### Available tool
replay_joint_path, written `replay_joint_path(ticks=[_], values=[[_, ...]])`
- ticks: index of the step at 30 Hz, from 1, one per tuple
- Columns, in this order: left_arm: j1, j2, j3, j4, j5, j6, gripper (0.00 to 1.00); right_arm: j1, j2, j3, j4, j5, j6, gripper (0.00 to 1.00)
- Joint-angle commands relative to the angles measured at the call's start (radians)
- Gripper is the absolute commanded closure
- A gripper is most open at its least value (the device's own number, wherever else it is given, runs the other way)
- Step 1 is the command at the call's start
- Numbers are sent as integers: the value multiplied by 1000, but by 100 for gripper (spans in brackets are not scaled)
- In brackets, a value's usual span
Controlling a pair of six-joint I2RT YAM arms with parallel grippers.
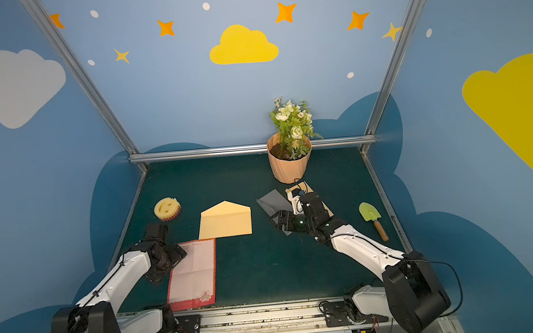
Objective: Fold the letter paper in half and place it into the envelope
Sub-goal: Move the letter paper to the center of the board.
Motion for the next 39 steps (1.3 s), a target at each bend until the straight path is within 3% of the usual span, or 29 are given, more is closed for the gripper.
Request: replay_joint_path(ticks=[1, 9, 22, 33, 39], values=[[2, -2, -38, 35, 88, -16, 0, -10, -15, -9, 20, -18, -7, 13], [-60, -55, -102, 53, 173, -66, 0, -17, -6, -9, 31, -25, 1, 13], [-343, -96, -77, 150, 244, -310, 0, -28, 47, 3, 44, -50, -11, 13], [-553, 45, -1, 316, 237, -424, 0, -25, 116, 27, 32, -118, -11, 14], [-611, 105, 36, 366, 235, -433, 0, 56, 110, 33, -88, -127, -36, 15]])
